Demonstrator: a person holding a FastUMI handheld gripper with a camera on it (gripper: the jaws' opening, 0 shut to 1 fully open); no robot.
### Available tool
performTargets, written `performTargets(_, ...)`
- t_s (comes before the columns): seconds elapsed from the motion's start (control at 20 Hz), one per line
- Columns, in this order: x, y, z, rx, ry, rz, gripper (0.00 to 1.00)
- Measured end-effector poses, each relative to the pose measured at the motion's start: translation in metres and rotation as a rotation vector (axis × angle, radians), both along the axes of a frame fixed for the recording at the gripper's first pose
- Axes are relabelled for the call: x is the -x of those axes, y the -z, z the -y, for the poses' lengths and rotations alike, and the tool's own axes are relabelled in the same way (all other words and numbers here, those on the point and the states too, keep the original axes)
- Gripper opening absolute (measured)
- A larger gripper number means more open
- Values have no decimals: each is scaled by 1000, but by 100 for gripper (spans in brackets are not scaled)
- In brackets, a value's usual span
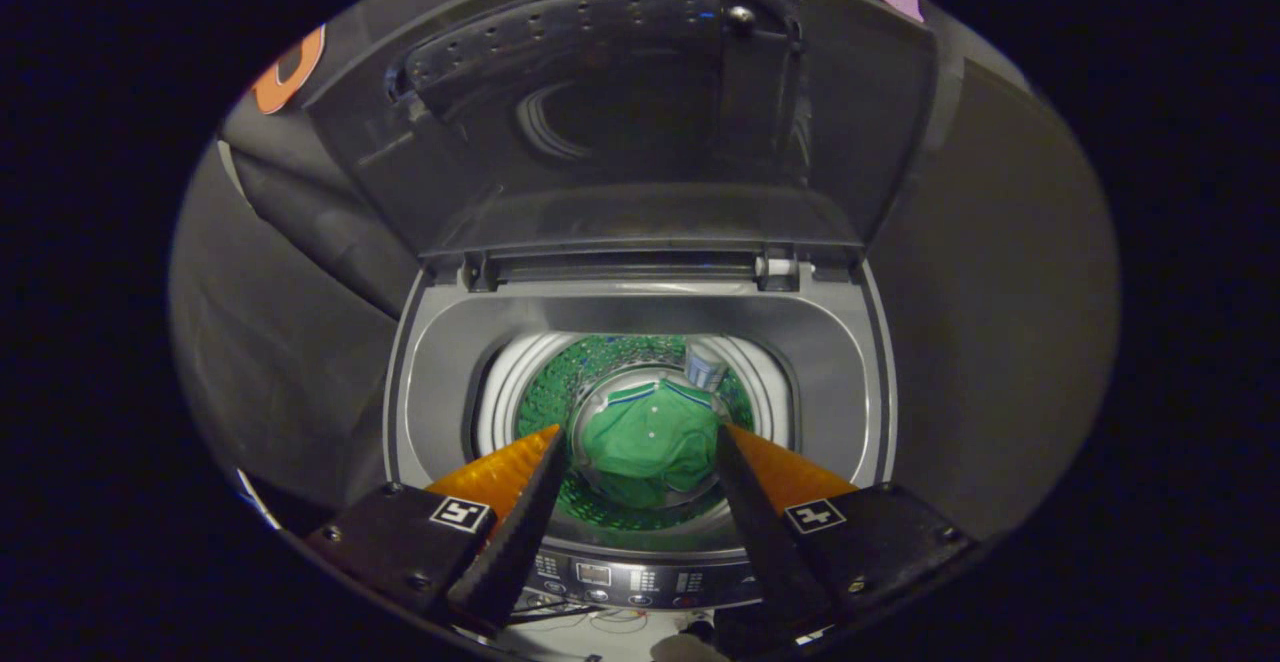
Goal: Put the clothes into the washing machine and then close the washing machine lid.
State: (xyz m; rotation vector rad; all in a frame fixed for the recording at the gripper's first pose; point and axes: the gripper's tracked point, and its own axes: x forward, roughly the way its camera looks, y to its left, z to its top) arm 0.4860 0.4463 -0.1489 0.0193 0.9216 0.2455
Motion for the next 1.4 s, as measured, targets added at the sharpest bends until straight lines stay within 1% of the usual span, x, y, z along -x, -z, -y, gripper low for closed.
performTargets(0.2,3,-29,5,8,-28,82,92)
performTargets(0.3,4,-52,9,13,-40,143,92)
performTargets(0.65,-6,-157,19,-24,-41,379,92)
performTargets(1.05,-20,-271,5,-66,-59,628,92)
performTargets(1.25,-35,-306,-9,-80,-63,694,94)
performTargets(1.4,-50,-322,-17,-97,-43,712,94)
